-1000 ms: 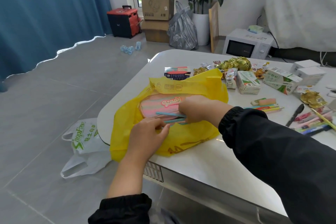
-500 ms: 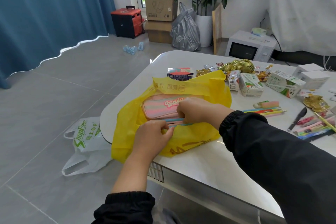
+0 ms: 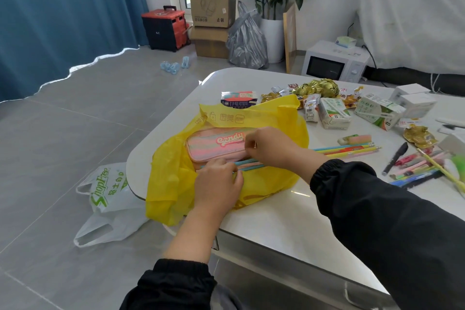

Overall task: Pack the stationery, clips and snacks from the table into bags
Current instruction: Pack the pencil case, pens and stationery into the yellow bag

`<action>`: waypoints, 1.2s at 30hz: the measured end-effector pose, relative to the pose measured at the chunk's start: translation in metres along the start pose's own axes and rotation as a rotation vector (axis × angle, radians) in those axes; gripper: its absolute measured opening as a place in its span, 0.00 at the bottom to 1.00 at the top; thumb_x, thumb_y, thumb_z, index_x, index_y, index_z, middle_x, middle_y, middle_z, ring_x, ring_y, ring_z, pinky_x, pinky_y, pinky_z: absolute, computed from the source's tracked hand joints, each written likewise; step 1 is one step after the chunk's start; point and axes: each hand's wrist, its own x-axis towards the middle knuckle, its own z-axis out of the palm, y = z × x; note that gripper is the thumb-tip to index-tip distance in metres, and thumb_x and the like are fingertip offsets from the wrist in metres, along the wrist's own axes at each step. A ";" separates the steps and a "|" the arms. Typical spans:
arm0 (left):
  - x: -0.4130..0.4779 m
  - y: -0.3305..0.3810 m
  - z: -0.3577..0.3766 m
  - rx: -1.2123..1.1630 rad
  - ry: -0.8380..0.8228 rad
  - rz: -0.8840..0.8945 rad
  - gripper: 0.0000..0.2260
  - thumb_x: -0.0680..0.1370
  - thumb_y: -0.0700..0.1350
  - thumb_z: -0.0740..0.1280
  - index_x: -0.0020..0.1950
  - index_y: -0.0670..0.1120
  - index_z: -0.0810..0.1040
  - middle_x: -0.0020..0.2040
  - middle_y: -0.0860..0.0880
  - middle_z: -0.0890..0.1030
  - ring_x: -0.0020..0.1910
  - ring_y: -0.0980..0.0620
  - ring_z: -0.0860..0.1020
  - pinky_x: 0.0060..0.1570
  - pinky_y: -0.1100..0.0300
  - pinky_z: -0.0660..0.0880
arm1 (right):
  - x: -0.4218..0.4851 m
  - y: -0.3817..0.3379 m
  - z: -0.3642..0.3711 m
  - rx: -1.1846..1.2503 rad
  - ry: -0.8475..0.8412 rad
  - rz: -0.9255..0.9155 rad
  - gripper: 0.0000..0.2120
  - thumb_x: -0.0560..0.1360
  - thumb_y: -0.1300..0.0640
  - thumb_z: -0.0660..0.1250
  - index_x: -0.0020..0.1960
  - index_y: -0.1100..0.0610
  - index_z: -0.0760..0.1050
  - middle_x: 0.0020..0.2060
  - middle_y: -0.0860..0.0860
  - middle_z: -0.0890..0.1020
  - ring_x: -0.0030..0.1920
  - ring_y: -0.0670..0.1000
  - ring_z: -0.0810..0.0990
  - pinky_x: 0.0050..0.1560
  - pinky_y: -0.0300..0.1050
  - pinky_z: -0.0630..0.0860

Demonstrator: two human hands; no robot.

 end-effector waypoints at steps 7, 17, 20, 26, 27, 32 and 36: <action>0.004 0.025 0.017 0.050 0.039 0.060 0.19 0.76 0.53 0.57 0.59 0.48 0.80 0.52 0.47 0.81 0.53 0.45 0.76 0.49 0.52 0.74 | -0.028 0.030 -0.011 0.138 0.232 0.003 0.08 0.76 0.59 0.63 0.50 0.57 0.81 0.49 0.51 0.78 0.50 0.52 0.76 0.47 0.44 0.72; 0.004 0.065 0.039 0.132 -0.193 0.099 0.32 0.76 0.66 0.42 0.77 0.55 0.54 0.78 0.48 0.55 0.77 0.45 0.49 0.72 0.39 0.49 | -0.081 0.072 -0.009 0.136 0.432 0.173 0.18 0.75 0.62 0.65 0.64 0.60 0.73 0.67 0.57 0.70 0.69 0.56 0.66 0.68 0.48 0.63; 0.005 0.072 0.045 0.165 -0.225 0.112 0.30 0.77 0.66 0.45 0.77 0.56 0.50 0.79 0.48 0.51 0.77 0.45 0.46 0.72 0.38 0.46 | -0.097 0.089 -0.004 0.073 0.419 0.300 0.19 0.76 0.61 0.62 0.66 0.60 0.71 0.67 0.57 0.70 0.69 0.56 0.65 0.69 0.51 0.60; 0.005 0.071 0.057 0.266 -0.329 0.110 0.32 0.76 0.68 0.42 0.77 0.57 0.42 0.79 0.47 0.42 0.77 0.42 0.40 0.70 0.36 0.39 | -0.118 0.137 0.011 -0.051 0.247 0.728 0.18 0.79 0.52 0.54 0.66 0.56 0.68 0.70 0.55 0.62 0.72 0.58 0.58 0.70 0.68 0.50; 0.005 0.071 0.057 0.271 -0.322 0.115 0.32 0.76 0.68 0.42 0.77 0.57 0.41 0.79 0.47 0.42 0.76 0.42 0.40 0.70 0.36 0.39 | -0.123 0.145 0.011 -0.074 0.237 0.780 0.18 0.79 0.51 0.53 0.66 0.56 0.69 0.71 0.56 0.61 0.72 0.58 0.57 0.70 0.69 0.50; 0.004 0.073 0.061 0.308 -0.293 0.148 0.32 0.76 0.68 0.43 0.77 0.56 0.40 0.79 0.47 0.42 0.76 0.42 0.39 0.70 0.35 0.39 | -0.143 0.185 0.005 -0.202 0.204 0.957 0.23 0.78 0.47 0.53 0.70 0.56 0.66 0.75 0.57 0.53 0.75 0.59 0.49 0.71 0.69 0.47; 0.003 0.073 0.064 0.298 -0.290 0.143 0.32 0.77 0.68 0.43 0.77 0.56 0.40 0.79 0.47 0.42 0.76 0.43 0.39 0.70 0.36 0.40 | -0.156 0.209 -0.009 -0.208 0.181 1.133 0.30 0.76 0.42 0.56 0.73 0.55 0.60 0.77 0.57 0.49 0.76 0.61 0.47 0.69 0.72 0.44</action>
